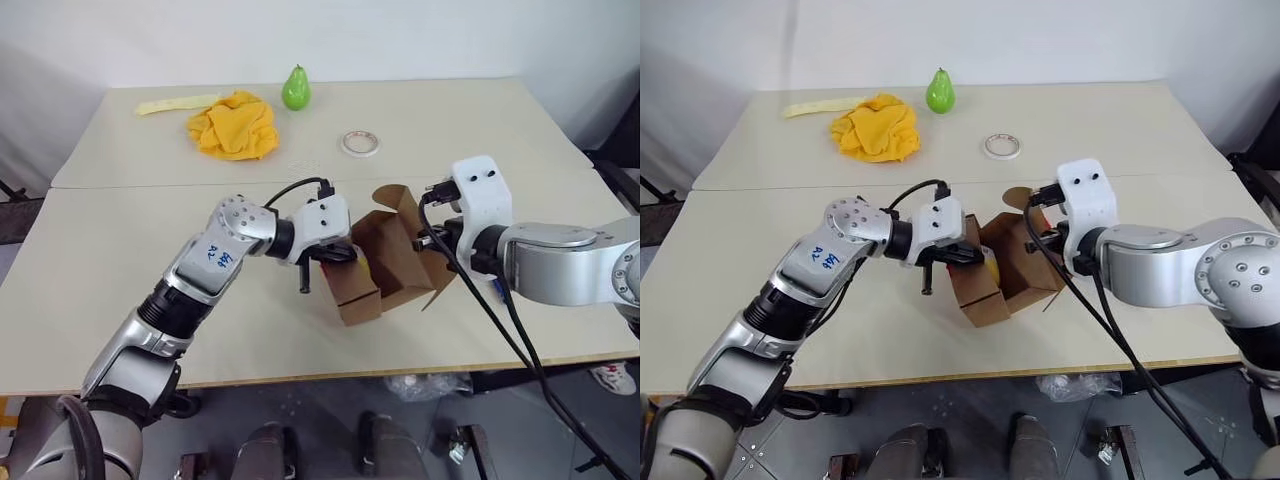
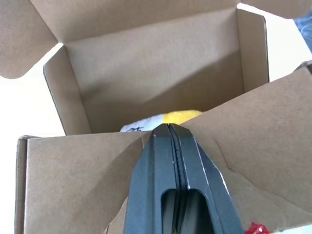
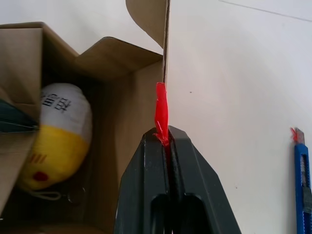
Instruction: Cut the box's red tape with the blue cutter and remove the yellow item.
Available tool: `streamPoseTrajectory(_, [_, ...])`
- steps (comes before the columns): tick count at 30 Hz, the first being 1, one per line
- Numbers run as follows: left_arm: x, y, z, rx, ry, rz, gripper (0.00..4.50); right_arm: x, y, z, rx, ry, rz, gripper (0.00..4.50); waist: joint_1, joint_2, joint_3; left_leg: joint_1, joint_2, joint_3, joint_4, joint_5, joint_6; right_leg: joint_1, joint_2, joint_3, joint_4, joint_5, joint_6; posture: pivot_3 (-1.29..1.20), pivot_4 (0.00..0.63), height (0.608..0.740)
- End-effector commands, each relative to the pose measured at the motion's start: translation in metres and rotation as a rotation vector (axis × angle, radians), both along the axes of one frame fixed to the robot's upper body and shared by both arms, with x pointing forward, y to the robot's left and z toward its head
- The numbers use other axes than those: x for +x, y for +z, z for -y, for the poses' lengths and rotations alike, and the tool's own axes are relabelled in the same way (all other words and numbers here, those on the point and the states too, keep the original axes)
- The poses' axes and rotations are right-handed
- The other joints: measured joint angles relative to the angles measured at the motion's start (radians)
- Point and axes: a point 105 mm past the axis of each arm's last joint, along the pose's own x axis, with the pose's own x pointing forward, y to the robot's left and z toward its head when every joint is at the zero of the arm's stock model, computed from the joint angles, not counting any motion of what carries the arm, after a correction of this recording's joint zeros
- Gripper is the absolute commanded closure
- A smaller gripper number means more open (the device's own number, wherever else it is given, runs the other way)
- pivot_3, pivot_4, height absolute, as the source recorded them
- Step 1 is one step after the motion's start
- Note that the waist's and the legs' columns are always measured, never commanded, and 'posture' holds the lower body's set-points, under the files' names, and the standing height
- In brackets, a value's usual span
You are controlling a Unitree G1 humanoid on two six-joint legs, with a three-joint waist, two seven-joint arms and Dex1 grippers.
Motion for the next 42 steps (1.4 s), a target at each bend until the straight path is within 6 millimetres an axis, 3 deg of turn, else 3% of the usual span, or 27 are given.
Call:
streamPoseTrajectory(1, [-0.002,-0.037,-0.026,0.121,0.104,-0.133,4.50,-0.003,-0.003,0.010,0.030,-0.036,-0.014,4.45,0.000,0.000,0.000,0.000,0.000,0.000,0.000,0.000,0.000,0.000,0.000,0.000,0.000,0.000,0.000,0.00,0.150,0.740])
streamPoseTrajectory(10, [-0.009,-0.048,-0.041,0.174,0.150,-0.172,4.50,-0.005,-0.038,0.027,0.095,-0.165,-0.123,4.45,0.002,0.000,0.000,0.008,0.002,0.001,-0.002,-0.001,0.000,0.008,0.000,0.001,-0.003,0.000,0.000,0.00,0.150,0.740])
streamPoseTrajectory(21, [-0.006,-0.056,-0.042,0.177,0.181,-0.184,4.50,-0.006,-0.057,0.015,0.140,-0.175,-0.187,4.45,0.031,-0.001,0.000,0.008,-0.001,0.000,-0.002,-0.003,0.004,0.010,-0.003,0.001,-0.004,0.000,0.000,0.00,0.150,0.740])
streamPoseTrajectory(26, [0.002,-0.056,-0.040,0.164,0.200,-0.171,4.50,-0.006,-0.061,0.010,0.136,-0.160,-0.205,4.45,0.030,0.000,0.000,0.004,-0.002,-0.002,-0.001,-0.003,0.004,0.010,-0.003,-0.001,-0.003,0.000,0.000,0.00,0.150,0.740])
streamPoseTrajectory(34, [0.010,-0.054,-0.035,0.142,0.207,-0.159,4.50,0.000,-0.050,0.006,0.057,-0.091,-0.130,4.45,0.030,0.000,0.000,0.004,-0.001,-0.002,0.000,-0.004,0.005,0.010,-0.003,-0.001,-0.006,0.000,0.000,0.00,0.150,0.740])
streamPoseTrajectory(37, [0.013,-0.052,-0.034,0.128,0.217,-0.165,4.50,0.002,-0.043,0.002,0.069,-0.051,-0.081,3.84,0.029,0.000,0.000,0.004,-0.001,-0.002,-0.001,-0.004,0.005,0.010,-0.003,-0.001,-0.005,0.000,0.001,0.00,0.150,0.740])
streamPoseTrajectory(42, [0.018,-0.049,-0.041,0.121,0.249,-0.173,4.50,0.006,-0.026,0.006,0.063,-0.014,0.010,2.12,0.029,0.000,0.000,0.004,-0.001,-0.002,-0.001,-0.004,0.005,0.010,-0.003,-0.001,-0.003,0.001,0.001,0.00,0.150,0.740])
